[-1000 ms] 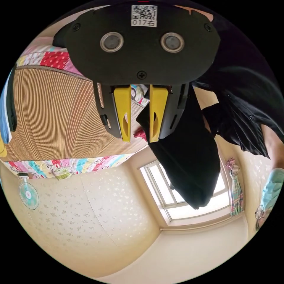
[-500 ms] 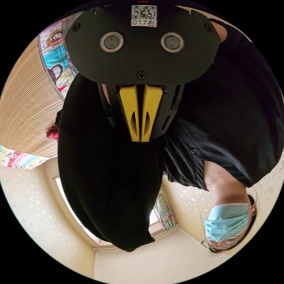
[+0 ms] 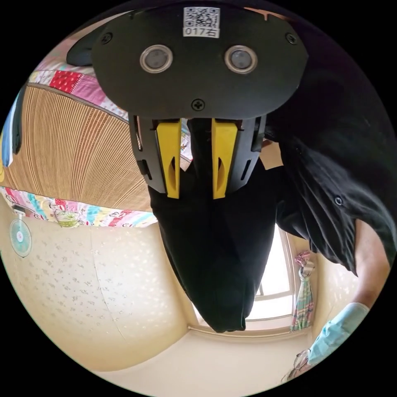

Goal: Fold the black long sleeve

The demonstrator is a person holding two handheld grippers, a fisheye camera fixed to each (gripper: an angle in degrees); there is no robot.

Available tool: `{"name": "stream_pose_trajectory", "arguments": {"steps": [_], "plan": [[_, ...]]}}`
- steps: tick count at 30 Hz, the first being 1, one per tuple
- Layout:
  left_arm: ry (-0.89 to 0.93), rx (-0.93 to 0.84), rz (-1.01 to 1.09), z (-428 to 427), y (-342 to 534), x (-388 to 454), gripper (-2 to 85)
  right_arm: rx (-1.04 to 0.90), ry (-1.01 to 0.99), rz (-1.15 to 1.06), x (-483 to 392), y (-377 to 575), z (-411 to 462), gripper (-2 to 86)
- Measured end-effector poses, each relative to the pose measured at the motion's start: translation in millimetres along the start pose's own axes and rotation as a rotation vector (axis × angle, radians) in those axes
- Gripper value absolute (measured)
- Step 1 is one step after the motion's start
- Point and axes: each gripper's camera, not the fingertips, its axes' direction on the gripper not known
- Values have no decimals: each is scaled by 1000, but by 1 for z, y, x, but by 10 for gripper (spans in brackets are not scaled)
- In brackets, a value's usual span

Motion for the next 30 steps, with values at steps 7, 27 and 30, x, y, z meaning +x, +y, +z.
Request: {"name": "stream_pose_trajectory", "arguments": {"steps": [7, 27, 30], "plan": [[-23, 38, -18, 5, 2, -4, 7, 9, 307, 107, -24, -13, 49, 152], [-871, -464, 104, 97, -56, 141, 8, 625, 536, 159, -32, -126, -146, 45], [-1018, -542, 281, 143, -41, 170, 8, 761, 468, 97, -57, -135, -152, 45]]}}
